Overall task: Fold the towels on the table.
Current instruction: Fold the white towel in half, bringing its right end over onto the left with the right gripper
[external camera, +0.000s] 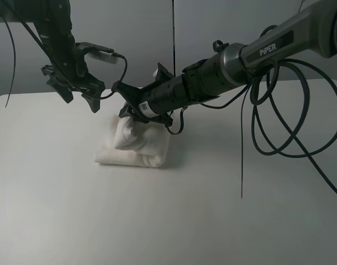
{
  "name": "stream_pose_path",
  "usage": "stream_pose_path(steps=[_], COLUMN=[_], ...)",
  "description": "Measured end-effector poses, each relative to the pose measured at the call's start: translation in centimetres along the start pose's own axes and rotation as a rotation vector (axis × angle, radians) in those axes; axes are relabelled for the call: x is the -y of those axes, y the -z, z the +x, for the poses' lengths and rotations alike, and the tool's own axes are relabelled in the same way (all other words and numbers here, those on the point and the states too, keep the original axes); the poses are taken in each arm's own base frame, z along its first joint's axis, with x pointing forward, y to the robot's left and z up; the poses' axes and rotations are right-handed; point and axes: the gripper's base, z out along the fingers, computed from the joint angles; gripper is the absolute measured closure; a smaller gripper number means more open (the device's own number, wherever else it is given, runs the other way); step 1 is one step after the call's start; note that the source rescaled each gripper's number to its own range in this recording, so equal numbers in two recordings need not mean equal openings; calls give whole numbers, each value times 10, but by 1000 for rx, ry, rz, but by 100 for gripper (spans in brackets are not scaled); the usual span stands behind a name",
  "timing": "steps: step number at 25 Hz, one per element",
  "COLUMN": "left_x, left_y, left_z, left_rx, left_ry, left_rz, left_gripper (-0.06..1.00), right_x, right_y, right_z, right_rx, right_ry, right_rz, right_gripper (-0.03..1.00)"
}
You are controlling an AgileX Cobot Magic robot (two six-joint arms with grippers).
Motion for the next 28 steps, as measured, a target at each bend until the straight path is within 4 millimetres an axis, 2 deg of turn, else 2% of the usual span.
stream_pose_path(steps=[2,4,7,8,9,11,15,20,23,28], left_x=[0,0,0,0,0,0,0,0,0,-4], left_y=[1,1,1,1,1,1,1,3,10,43], left_z=[-1,0,0,0,0,0,0,2,3,8], left_rx=[3,0,0,0,0,0,-8,-22,-9,60], left_ry=[0,0,0,0,0,0,0,-2,-8,-24], left_rz=[0,0,0,0,0,0,1,2,0,-27], left_gripper=[-5,-5,-5,-5,-5,-5,-5,-5,-5,-5], right_x=[0,-1,-1,-2,-2,-2,-1,-5,-18,-43], right_y=[0,0,0,0,0,0,0,8,25,73], right_z=[0,0,1,1,1,1,1,3,0,-11], right_rx=[1,0,-8,-9,-9,-9,-15,-63,-78,-75], right_ry=[-3,-3,-3,-3,1,16,51,201,341,635], right_rz=[-2,-3,-13,-14,-14,-14,-10,30,71,242], right_gripper=[91,75,21,9,2,-2,-3,-3,-3,-3])
